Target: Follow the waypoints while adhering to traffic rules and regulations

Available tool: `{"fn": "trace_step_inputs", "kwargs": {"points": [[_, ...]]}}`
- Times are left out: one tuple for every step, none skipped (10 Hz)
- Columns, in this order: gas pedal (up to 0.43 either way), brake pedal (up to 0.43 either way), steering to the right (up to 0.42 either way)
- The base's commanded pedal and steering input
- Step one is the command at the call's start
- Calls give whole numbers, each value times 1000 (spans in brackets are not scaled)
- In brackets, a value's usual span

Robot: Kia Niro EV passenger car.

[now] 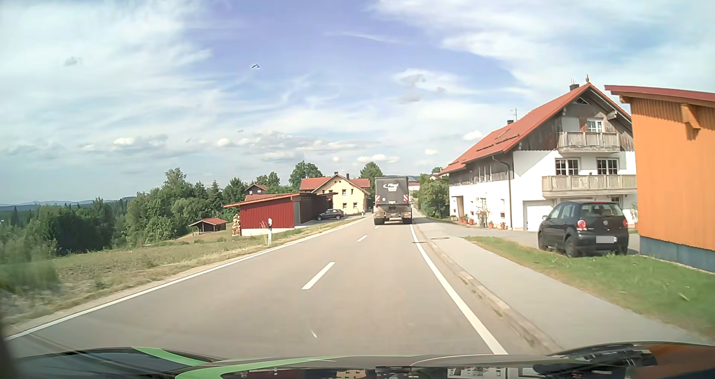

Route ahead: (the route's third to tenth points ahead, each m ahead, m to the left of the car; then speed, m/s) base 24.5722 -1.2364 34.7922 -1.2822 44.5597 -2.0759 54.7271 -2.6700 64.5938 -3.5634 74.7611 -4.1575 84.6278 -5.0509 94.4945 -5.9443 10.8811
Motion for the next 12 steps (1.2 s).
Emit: {"fn": "trace_step_inputs", "kwargs": {"points": [[59,0,15],[67,0,15],[67,0,15],[67,0,15],[67,0,15],[67,0,15],[67,0,15],[67,0,15],[67,0,15],[67,0,14],[67,0,14],[67,0,14]]}}
